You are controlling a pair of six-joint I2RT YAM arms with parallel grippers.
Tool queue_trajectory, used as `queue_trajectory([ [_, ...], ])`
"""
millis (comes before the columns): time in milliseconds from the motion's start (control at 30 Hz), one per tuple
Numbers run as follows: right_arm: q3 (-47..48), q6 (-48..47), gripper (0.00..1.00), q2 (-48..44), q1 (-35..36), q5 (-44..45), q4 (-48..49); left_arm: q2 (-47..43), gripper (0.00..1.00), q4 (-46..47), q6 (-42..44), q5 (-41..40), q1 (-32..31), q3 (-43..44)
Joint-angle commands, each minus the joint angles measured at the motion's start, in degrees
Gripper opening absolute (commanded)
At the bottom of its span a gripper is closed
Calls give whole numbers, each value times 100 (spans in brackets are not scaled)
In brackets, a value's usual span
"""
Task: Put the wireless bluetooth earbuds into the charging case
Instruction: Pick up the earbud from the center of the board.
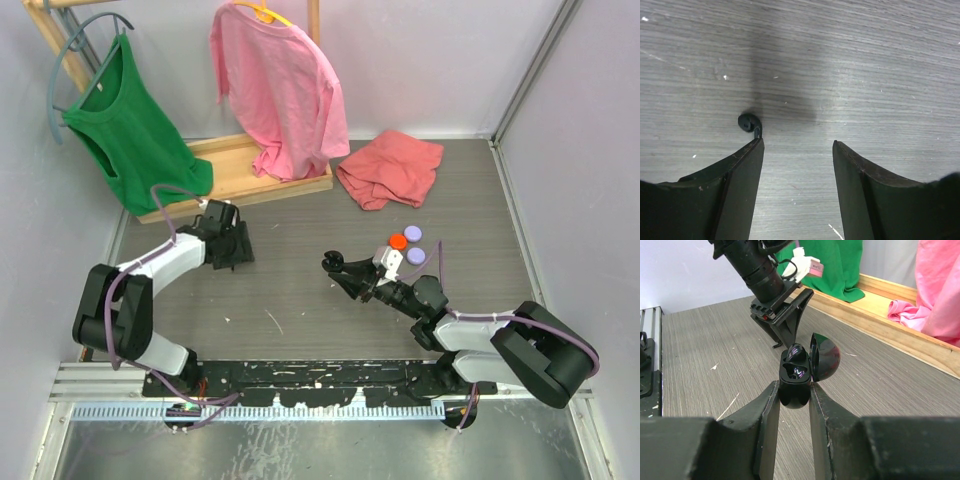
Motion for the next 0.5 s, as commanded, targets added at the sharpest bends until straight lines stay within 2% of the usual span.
queue_trajectory([
  [0,204,-72,1,-60,34,-27,270,-524,59,-382,39,-222,9,130],
  [267,219,-70,1,-37,29,-31,252,-56,54,-990,280,-900,80,692],
  [467,220,-62,1,-23,34,-36,243,569,48,-1076,367,-834,178,1016],
])
